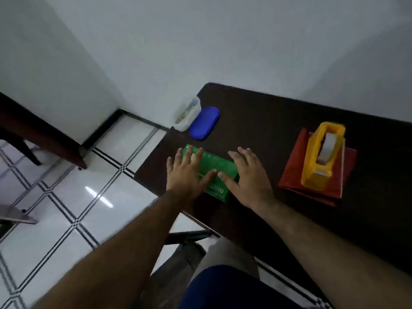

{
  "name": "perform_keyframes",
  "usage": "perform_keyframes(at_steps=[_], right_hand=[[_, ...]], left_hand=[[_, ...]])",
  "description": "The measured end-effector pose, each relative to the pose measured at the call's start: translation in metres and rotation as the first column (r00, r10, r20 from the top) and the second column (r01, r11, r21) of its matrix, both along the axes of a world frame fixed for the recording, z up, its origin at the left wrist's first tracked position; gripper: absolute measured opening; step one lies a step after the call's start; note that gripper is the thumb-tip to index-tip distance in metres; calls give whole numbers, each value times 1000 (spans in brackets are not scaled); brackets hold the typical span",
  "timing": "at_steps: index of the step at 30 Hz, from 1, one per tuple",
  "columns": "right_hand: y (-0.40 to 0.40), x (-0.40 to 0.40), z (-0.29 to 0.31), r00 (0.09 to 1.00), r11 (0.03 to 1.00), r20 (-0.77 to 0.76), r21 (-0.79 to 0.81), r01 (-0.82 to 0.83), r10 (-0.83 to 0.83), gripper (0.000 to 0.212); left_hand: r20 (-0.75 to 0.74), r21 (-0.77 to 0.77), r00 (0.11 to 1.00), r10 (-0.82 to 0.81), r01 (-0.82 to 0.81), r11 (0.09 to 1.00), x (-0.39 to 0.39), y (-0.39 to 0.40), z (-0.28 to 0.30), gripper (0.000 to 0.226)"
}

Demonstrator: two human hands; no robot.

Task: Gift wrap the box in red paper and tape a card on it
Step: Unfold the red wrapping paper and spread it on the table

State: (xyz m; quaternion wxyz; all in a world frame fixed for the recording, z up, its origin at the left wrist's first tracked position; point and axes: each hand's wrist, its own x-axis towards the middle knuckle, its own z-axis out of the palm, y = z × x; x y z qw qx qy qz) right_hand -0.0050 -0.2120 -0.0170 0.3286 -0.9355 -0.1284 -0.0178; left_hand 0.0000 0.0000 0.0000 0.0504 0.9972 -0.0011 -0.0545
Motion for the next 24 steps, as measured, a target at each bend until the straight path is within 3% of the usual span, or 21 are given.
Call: perform_keyframes(at_steps=[5,7,12,20,24], right_hand=[[43,21,-30,981,982,-148,123,144,-125,60],[49,24,-42,970,945,-162,242,218,-182,50],[49,40,-61,964,894,-124,360,266,-237,41],[46,68,-70,947,905,68,323,276,-313,43],[50,78,-72,934,928,149,242,283,-324,33]], left_hand=[[-36,-87,999,-39,36,996,32,20,-22,85],[4,-118,999,-42,42,992,34,24,-32,80],[148,-111,987,-63,80,991,55,22,-50,75],[297,-87,949,-103,134,987,86,27,-58,76],[365,-78,919,-149,190,979,95,39,-72,73]])
